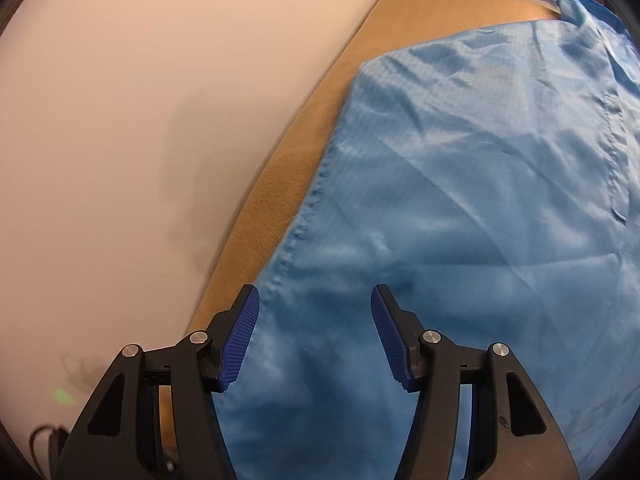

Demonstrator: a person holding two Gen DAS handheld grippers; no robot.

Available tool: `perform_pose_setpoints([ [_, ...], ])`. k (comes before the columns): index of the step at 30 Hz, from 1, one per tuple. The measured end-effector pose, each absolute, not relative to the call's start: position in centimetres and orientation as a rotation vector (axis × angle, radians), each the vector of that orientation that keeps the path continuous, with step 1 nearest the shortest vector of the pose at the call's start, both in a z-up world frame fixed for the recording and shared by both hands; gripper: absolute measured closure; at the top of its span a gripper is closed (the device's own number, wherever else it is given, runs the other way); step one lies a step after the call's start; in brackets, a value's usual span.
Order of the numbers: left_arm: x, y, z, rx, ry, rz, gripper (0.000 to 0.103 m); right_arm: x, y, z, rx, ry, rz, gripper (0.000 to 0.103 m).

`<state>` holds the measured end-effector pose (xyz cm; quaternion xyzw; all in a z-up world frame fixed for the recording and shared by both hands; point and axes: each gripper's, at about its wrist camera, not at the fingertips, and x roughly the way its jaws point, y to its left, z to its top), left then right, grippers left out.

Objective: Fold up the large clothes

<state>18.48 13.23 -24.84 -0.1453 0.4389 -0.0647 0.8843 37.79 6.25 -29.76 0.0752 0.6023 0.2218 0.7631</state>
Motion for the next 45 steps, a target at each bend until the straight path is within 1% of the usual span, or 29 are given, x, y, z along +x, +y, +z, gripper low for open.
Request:
perform_pose_setpoints([
  [5,18.5,12.5,-24.5,-0.267,0.903,-0.143,0.102,38.5,9.1,-30.4,0.124,1.316,0.459,0.045],
  [9,18.8,12.0,-24.3,-0.246,0.896,-0.148,0.102,38.8,11.2,-31.2,0.020,1.315,0.388,0.046],
  [10,18.4,12.0,-24.2,-0.242,0.894,-0.148,0.102,38.8,11.4,-31.4,0.003,1.310,0.375,0.049],
  [11,18.5,11.9,-24.1,-0.237,0.892,-0.147,0.102,38.8,11.5,-31.6,-0.003,1.310,0.368,0.066],
  [12,18.6,11.6,-23.9,-0.232,0.890,-0.148,0.102,39.0,11.5,-31.9,0.000,1.320,0.366,0.074],
  [13,18.6,11.6,-23.8,-0.228,0.889,-0.148,0.102,39.1,11.3,-32.1,0.009,1.326,0.364,0.087],
  [14,18.5,11.5,-23.7,-0.224,0.887,-0.150,0.102,39.1,10.8,-32.1,0.018,1.325,0.363,0.096],
  [16,18.7,11.2,-23.5,-0.213,0.884,-0.154,0.102,39.1,10.3,-31.9,0.037,1.315,0.369,0.099],
  [21,18.4,9.9,-22.6,-0.173,0.869,-0.172,0.102,38.6,7.9,-30.2,0.091,1.270,0.409,0.101],
  [28,18.3,7.7,-21.5,-0.126,0.860,-0.208,0.102,37.7,2.1,-28.0,0.251,1.218,0.427,0.102],
  [40,17.8,3.8,-20.1,-0.096,0.873,-0.330,0.102,34.6,-7.4,-26.8,0.365,1.139,0.419,0.102],
  [45,15.9,3.8,-18.5,-0.138,0.879,-0.394,0.102,34.2,-11.2,-27.1,0.438,1.129,0.389,0.102],
])
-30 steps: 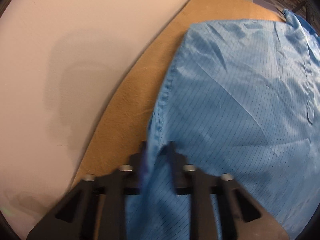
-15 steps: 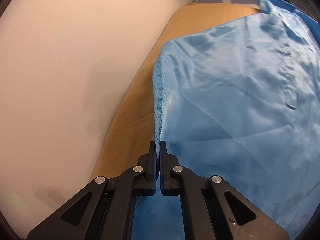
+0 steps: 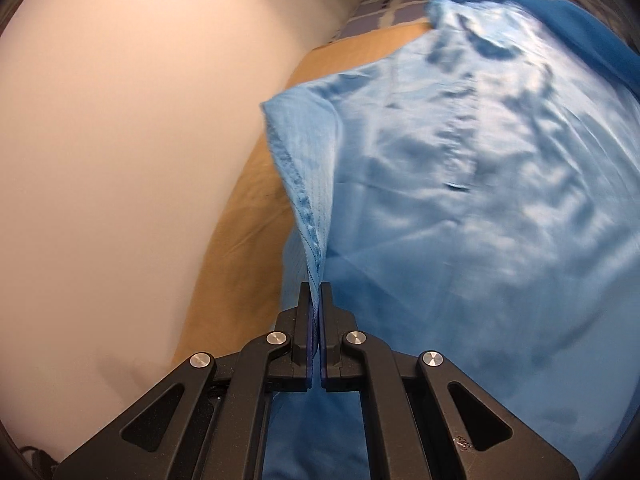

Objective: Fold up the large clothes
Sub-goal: 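Lift the gripped coat edge with both grippers and fold it over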

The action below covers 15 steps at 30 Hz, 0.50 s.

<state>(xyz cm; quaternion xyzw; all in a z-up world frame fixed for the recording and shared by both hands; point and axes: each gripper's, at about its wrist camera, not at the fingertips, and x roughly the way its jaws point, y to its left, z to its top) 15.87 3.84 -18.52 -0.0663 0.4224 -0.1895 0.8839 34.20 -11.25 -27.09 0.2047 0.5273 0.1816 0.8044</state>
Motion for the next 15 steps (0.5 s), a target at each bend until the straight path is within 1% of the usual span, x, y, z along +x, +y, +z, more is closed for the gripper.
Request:
perform_pose_setpoints([
  [6,13.6,6.6,-16.0,-0.217,0.840,-0.375,0.101,32.8,-15.9,-28.9,0.500,1.143,0.330,0.102],
  [9,13.3,8.0,-15.6,-0.216,0.833,-0.333,0.101,32.5,-17.4,-30.5,0.510,1.163,0.291,0.102],
  [12,14.4,8.5,-16.4,-0.215,0.857,-0.318,0.101,32.3,-18.4,-32.3,0.556,1.186,0.265,0.102],
  [15,15.8,7.4,-18.3,-0.205,0.892,-0.345,0.101,32.0,-18.3,-32.9,0.563,1.186,0.268,0.102],
])
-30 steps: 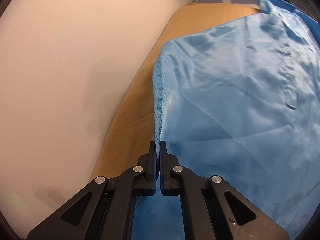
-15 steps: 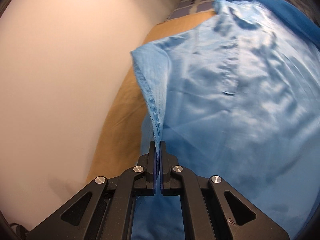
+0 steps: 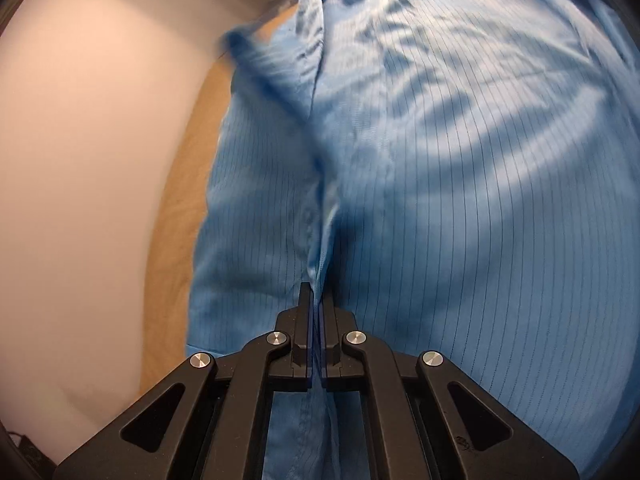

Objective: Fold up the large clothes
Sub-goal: 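Lift the gripped coat edge with both grippers and fold it over, then lay the folded coat edge down and open both grippers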

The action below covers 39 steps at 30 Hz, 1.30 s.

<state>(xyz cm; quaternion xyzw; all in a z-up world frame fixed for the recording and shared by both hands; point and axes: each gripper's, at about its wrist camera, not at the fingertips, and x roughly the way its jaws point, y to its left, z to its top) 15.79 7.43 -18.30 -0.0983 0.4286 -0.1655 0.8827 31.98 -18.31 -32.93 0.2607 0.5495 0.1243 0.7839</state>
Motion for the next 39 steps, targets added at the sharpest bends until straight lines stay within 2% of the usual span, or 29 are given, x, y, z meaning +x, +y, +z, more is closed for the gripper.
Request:
perform_pose_setpoints([
  [7,18.1,3.5,-22.0,-0.145,0.959,-0.390,0.101,32.3,-16.8,-33.2,0.556,1.192,0.293,0.102],
  [13,19.0,3.8,-25.8,-0.159,1.037,-0.381,0.101,33.4,-16.8,-33.5,0.471,1.201,0.307,0.100],
  [16,18.9,3.8,-27.1,-0.113,1.064,-0.371,0.101,32.1,-16.6,-31.3,0.380,1.195,0.293,0.100],
  [25,17.8,4.4,-25.9,-0.148,1.008,-0.385,0.102,25.2,-13.7,-28.4,0.185,1.142,0.508,0.100],
  [36,17.7,2.9,-28.5,-0.103,1.051,-0.388,0.101,21.9,-11.2,-32.9,0.038,1.217,0.503,0.100],
  [39,17.9,2.9,-28.1,-0.108,1.059,-0.383,0.101,21.7,-11.4,-32.3,0.047,1.212,0.501,0.100],
])
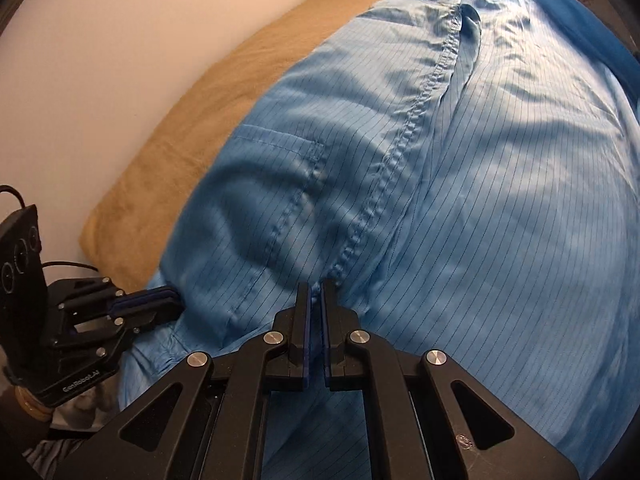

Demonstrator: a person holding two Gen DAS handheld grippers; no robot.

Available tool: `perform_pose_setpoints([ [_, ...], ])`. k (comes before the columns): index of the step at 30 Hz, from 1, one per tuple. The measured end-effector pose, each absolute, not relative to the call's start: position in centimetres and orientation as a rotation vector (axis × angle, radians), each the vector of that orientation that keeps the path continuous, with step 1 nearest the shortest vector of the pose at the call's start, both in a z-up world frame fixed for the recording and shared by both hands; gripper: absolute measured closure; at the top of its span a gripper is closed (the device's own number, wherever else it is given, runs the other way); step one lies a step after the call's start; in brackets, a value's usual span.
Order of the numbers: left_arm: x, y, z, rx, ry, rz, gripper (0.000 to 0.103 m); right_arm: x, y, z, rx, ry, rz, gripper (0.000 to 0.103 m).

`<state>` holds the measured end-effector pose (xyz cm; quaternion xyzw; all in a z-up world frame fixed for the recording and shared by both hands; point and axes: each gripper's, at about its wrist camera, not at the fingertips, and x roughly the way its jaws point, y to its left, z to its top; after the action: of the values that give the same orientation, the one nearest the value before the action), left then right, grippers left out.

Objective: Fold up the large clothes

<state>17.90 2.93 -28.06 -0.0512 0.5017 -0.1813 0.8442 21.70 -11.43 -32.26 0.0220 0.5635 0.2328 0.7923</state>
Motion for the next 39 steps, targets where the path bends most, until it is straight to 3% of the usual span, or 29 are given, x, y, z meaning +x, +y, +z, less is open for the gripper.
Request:
perform_pose_setpoints([
  [7,17.9,4.3,-23.9,-0.080,0.956,-0.340,0.101,19.4,-16.4,-25.8,0.070,1.041,0.414,0.099],
  [8,18.0,4.7,-23.0,-0.083,0.932,-0.329,0.098,19.1,-16.9,-25.1,0.066,1.026,0.406,0.095],
  [9,18.1,5.2,-22.0,-0.089,0.906,-0.320,0.088,18.5,-17.9,-24.0,0.060,1.002,0.397,0.090],
  [11,18.4,6.0,-20.3,-0.099,0.861,-0.305,0.069,17.9,-19.5,-22.3,0.047,0.955,0.380,0.052],
  [13,18.8,6.7,-18.3,-0.099,0.814,-0.297,0.066,16.7,-21.3,-20.1,0.025,0.883,0.343,0.041],
  [20,19.8,6.1,-12.5,0.020,0.708,-0.305,0.066,14.3,-26.3,-16.1,0.013,0.792,0.224,0.035],
  [28,20.4,2.2,-8.1,0.155,0.662,-0.373,0.066,11.3,-33.2,-16.5,0.084,0.768,0.048,0.035],
  [34,19.7,-2.1,-8.8,0.097,0.689,-0.486,0.066,9.9,-39.3,-18.7,0.183,0.819,-0.127,0.035],
  [39,19.5,-5.6,-12.5,0.067,0.767,-0.555,0.066,8.4,-45.6,-20.8,0.346,0.851,-0.286,0.035],
])
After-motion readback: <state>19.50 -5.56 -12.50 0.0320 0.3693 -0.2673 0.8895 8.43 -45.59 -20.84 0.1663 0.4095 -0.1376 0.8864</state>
